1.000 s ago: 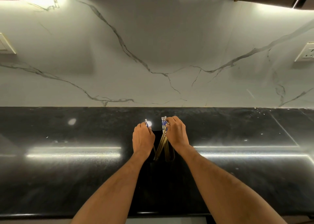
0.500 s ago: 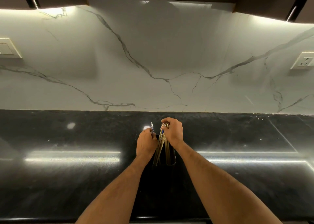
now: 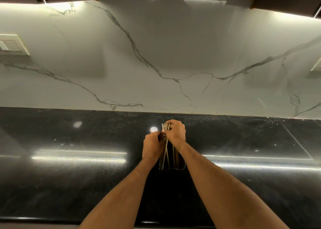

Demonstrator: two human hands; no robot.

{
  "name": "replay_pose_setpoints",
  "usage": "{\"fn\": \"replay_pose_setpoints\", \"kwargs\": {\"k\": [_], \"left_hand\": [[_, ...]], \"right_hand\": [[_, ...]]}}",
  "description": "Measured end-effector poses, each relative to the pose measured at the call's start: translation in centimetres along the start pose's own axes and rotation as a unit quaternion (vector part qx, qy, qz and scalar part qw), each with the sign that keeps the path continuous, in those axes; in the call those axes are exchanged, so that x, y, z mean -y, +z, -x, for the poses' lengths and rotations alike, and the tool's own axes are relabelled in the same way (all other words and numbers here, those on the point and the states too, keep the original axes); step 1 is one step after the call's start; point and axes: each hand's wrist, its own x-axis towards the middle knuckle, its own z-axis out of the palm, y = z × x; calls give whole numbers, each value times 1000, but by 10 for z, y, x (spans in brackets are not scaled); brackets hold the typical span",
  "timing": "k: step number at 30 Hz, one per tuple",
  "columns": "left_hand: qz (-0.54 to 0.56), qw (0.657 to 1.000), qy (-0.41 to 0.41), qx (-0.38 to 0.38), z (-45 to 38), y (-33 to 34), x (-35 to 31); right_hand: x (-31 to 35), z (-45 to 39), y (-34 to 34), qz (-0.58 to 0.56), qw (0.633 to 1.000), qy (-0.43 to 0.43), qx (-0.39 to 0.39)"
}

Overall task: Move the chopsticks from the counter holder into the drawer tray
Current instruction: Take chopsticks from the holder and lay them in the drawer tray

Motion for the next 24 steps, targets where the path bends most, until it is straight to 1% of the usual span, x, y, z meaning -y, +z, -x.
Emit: {"fn": "replay_pose_setpoints", "kwargs": {"k": [5, 8, 13, 16, 21, 24], "left_hand": [[-13, 1000, 15, -4, 1, -2, 4], [-12, 1000, 10, -7, 1, -3, 3], [-2, 1000, -7, -7, 0, -2, 3], [14, 1000, -10, -5, 0, -2, 5], [41, 999, -5, -20, 2, 2, 7], [49, 998, 25, -42, 5, 5, 6]], "right_hand": [[2, -3, 2, -17, 999, 27, 4], [1, -3, 3, -18, 1000, 20, 3], [3, -3, 4, -36, 999, 16, 29], [4, -2, 4, -80, 996, 22, 39], [5, -3, -1, -104, 993, 31, 34], [10, -5, -6, -118, 992, 44, 27]]}}
